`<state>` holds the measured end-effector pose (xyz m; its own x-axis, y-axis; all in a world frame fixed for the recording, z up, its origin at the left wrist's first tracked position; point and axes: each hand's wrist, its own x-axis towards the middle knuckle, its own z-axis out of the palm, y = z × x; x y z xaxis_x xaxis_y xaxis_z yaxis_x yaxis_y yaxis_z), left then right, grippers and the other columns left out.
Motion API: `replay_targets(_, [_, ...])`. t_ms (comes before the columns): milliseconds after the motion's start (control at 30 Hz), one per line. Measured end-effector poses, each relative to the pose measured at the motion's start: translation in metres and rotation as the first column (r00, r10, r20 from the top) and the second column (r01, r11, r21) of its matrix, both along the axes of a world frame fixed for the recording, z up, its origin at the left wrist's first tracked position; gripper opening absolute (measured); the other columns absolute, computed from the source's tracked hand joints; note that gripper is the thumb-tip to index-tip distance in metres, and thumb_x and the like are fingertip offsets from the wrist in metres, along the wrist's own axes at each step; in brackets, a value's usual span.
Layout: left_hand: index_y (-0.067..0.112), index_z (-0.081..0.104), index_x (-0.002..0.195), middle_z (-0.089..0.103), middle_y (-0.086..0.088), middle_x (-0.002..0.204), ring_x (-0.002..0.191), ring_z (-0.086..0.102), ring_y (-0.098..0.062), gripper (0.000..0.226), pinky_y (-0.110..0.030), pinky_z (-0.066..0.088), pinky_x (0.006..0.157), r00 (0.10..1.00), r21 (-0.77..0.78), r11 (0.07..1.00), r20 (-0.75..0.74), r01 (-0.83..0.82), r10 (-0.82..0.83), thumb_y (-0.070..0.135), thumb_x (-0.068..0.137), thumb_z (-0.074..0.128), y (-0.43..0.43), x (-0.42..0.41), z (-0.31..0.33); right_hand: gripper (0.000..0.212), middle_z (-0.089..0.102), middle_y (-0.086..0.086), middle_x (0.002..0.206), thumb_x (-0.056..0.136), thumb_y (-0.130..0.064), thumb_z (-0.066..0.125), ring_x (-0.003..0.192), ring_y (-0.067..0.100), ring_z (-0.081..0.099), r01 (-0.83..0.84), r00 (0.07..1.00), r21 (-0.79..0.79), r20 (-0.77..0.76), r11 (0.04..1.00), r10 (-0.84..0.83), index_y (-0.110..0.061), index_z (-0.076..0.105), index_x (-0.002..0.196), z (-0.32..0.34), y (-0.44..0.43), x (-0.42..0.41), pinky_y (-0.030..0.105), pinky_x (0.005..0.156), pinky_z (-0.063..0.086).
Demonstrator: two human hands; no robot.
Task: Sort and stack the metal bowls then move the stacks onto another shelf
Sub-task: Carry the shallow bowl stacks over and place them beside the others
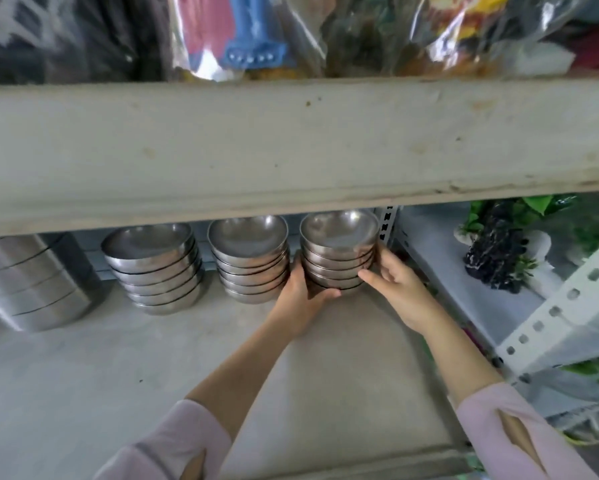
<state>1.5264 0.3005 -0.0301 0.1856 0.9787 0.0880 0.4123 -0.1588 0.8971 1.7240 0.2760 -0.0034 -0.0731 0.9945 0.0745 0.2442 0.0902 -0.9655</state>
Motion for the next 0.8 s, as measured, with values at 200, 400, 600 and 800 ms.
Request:
replay_targets(200, [0.009, 0.037, 0.136, 0.055, -0.007, 0.132, 0.125, 0.049, -0.025, 0.068, -0.023, 0.035, 0.091, 0.986, -0.122, 0.981, -0.089, -0.152, 0.142, 0.038, 0.084, 0.070, -0.010, 0.012, 0.005, 0.071, 0.032, -0.014, 0.160, 0.096, -0.019, 0.064, 0.146, 0.002, 0.027, 0.018, 0.998, -0.043, -0.054, 0.999, -0.020, -0.027, 0.027, 0.157, -0.001, 0.007, -0.004, 0.034, 0.123, 0.022])
replay_targets(400, [0.017, 0.042, 0.142, 0.054, -0.003, 0.135, 0.123, 0.053, -0.017, 0.059, -0.024, 0.044, 0.088, 0.997, -0.153, 0.987, -0.062, -0.057, 0.048, 0.032, 0.090, 0.064, -0.057, -0.023, 0.024, 0.060, 0.050, -0.019, 0.144, 0.093, -0.022, 0.068, 0.134, 0.011, 0.048, 0.264, 0.964, 0.023, 0.024, 0.964, -0.265, -0.026, 0.045, 0.148, 0.005, -0.044, -0.039, 0.040, 0.115, 0.037])
replay_targets(600, [0.027, 0.057, 0.128, 0.056, 0.016, 0.120, 0.109, 0.055, -0.003, 0.037, -0.010, 0.039, 0.089, 0.971, 0.108, 0.992, -0.219, -0.070, 0.092, 0.033, 0.092, 0.061, -0.166, -0.167, 0.026, 0.042, 0.056, -0.015, 0.126, 0.091, -0.021, 0.071, 0.120, 0.007, 0.053, 0.303, 0.900, 0.270, 0.236, 0.914, -0.367, -0.022, 0.061, 0.132, 0.015, -0.150, -0.140, 0.030, 0.104, 0.042])
replay_targets(800, [0.029, 0.052, 0.132, 0.046, 0.021, 0.130, 0.109, 0.057, -0.006, 0.038, -0.001, 0.036, 0.079, 0.913, 0.138, 0.955, -0.285, -0.262, 0.292, 0.028, 0.094, 0.058, -0.303, -0.352, 0.012, 0.040, 0.067, 0.007, 0.125, 0.086, -0.012, 0.075, 0.116, 0.027, 0.062, 0.136, 0.883, 0.366, 0.376, 0.921, -0.280, -0.007, 0.066, 0.125, -0.016, -0.238, -0.307, 0.023, 0.101, 0.038])
